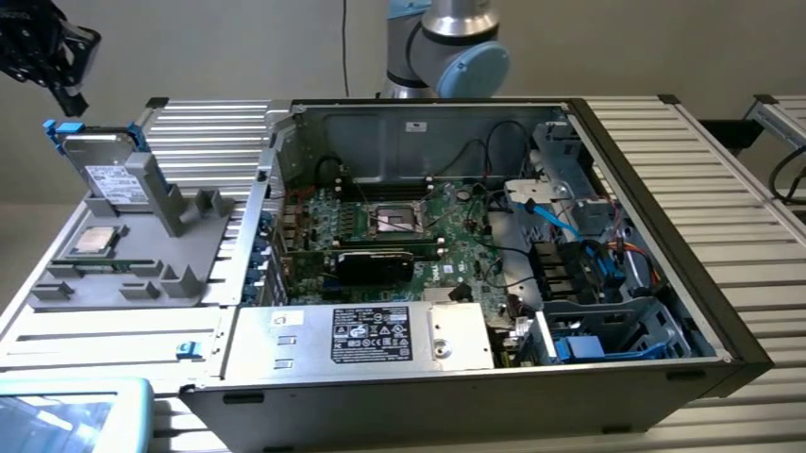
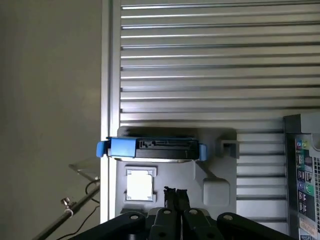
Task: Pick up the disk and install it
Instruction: 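Reach for the disk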
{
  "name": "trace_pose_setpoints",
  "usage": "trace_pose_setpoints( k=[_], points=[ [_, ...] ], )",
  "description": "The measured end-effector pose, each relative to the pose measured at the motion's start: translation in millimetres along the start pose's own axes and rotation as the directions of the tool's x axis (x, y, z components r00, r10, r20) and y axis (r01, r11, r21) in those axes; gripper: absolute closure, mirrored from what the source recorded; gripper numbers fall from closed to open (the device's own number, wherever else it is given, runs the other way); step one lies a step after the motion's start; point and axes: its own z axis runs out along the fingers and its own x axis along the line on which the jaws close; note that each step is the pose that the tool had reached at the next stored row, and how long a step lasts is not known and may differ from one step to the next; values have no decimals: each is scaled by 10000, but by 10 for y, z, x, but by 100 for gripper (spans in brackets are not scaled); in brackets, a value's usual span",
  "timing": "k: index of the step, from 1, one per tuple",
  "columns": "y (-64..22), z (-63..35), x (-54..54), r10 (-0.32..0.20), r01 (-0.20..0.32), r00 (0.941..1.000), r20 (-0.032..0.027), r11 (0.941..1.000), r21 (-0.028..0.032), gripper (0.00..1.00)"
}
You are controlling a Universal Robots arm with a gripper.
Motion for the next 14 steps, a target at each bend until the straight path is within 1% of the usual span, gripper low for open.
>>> trace_pose_setpoints(
  k=[3, 5, 11, 14],
  points=[
    [54, 12, 43, -34, 34, 10000, 1, 9999, 145, 89],
    [95, 16, 78, -63, 63, 10000, -1, 9998, 189, 89],
    [209, 28, 208, -137, 137, 9999, -3, 9997, 203, 89],
    [235, 33, 282, -159, 159, 9999, -3, 9997, 205, 89]
  ],
)
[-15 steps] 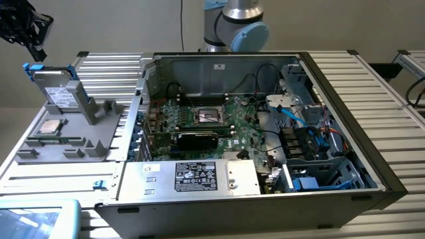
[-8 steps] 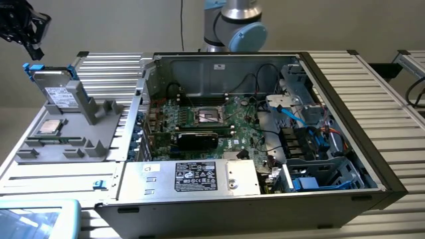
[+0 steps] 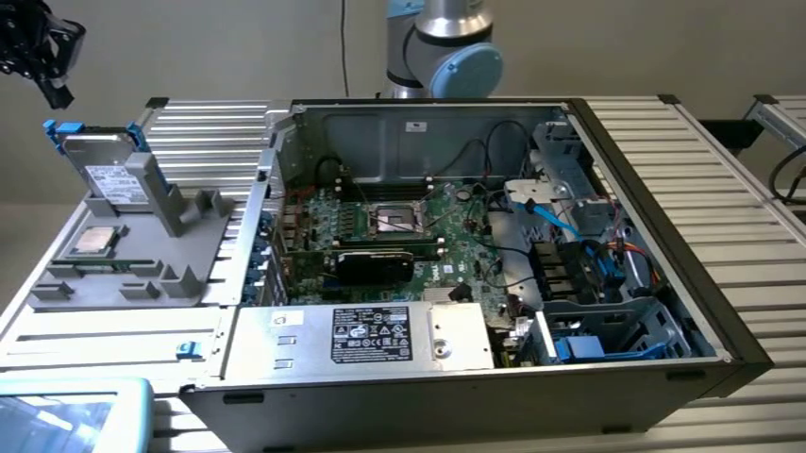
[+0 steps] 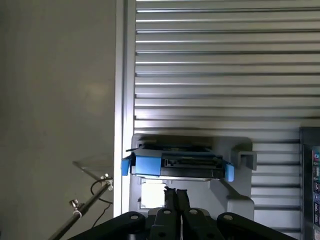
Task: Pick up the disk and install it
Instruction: 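Reach for the disk, then pick up the disk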
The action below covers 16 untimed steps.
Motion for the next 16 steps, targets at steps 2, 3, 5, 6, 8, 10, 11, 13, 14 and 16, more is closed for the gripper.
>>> trace_pose_setpoints(
  k=[2, 3, 5, 6, 8, 10, 11, 13, 14, 16],
  points=[
    [15, 2, 55, -9, 9, 10000, -1, 10000, 1, 89],
    [22, 3, 81, -14, 14, 10000, -1, 10000, 1, 89],
    [50, 7, 122, -24, 24, 10000, 1, 10000, 2, 89],
    [73, 9, 132, -27, 27, 10000, -1, 10000, 3, 89],
    [120, 14, 150, -33, 33, 10000, -1, 10000, 4, 89],
    [157, 20, 162, -40, 40, 10000, -1, 10000, 4, 89],
    [169, 23, 165, -42, 42, 10000, -3, 10000, 4, 89],
    [173, 24, 166, -43, 43, 10000, -4, 10000, 5, 89],
    [173, 24, 166, -43, 43, 10000, -5, 10000, 4, 89],
    [174, 24, 166, -43, 43, 10000, -6, 10000, 4, 89]
  ],
)
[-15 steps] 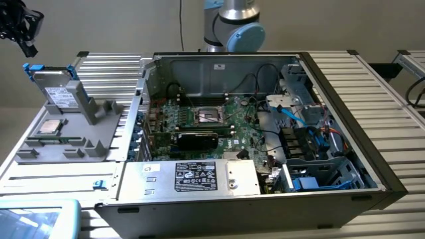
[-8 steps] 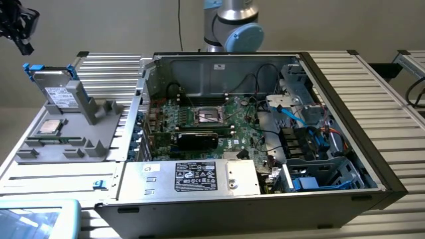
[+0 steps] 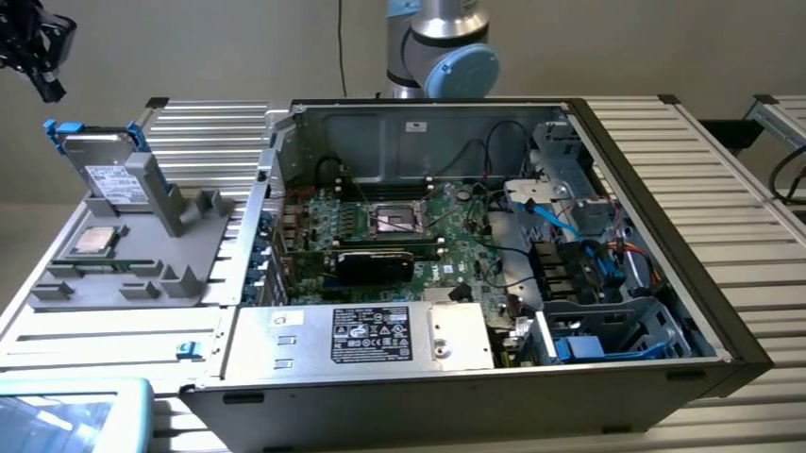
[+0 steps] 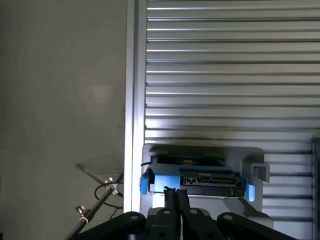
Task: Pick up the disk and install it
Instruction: 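Pick up the disk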
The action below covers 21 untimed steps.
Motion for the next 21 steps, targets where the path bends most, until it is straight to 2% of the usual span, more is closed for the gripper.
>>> trace_pose_setpoints(
  k=[11, 12, 16, 21],
  points=[
    [0, -1, 1, -14, 14, 10000, 7, 10000, 1, 89],
    [0, -1, 0, -143, 143, 9999, 21, 9999, 4, 89],
    [0, 1, 1, -864, 864, 9963, 5, 9963, 22, 89],
    [0, 2, 1, -1771, 1771, 9842, -25, 9842, 45, 89]
  ],
)
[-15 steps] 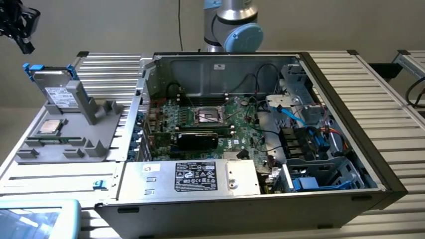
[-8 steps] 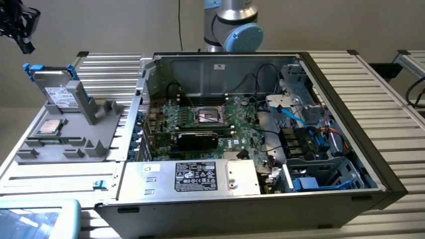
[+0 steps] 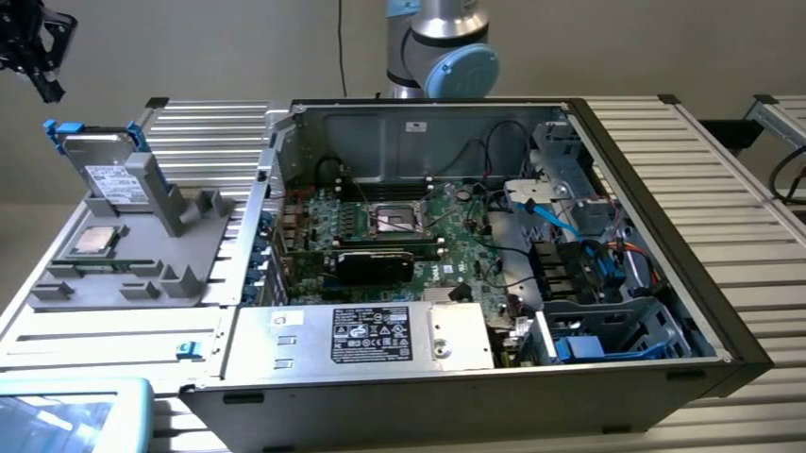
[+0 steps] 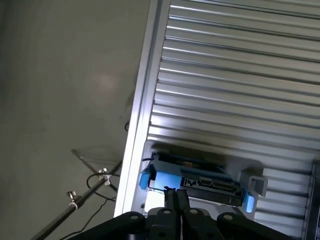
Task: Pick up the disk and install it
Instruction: 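Pick up the disk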
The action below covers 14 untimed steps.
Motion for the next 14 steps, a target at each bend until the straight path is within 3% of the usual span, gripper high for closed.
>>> trace_pose_setpoints(
  k=[9, 14],
  points=[
    [8, 13, 3, -1336, 1336, 9910, -43, 9910, 31, 89],
    [8, 15, 4, -2212, 2213, 9752, -68, 9752, 47, 89]
  ],
)
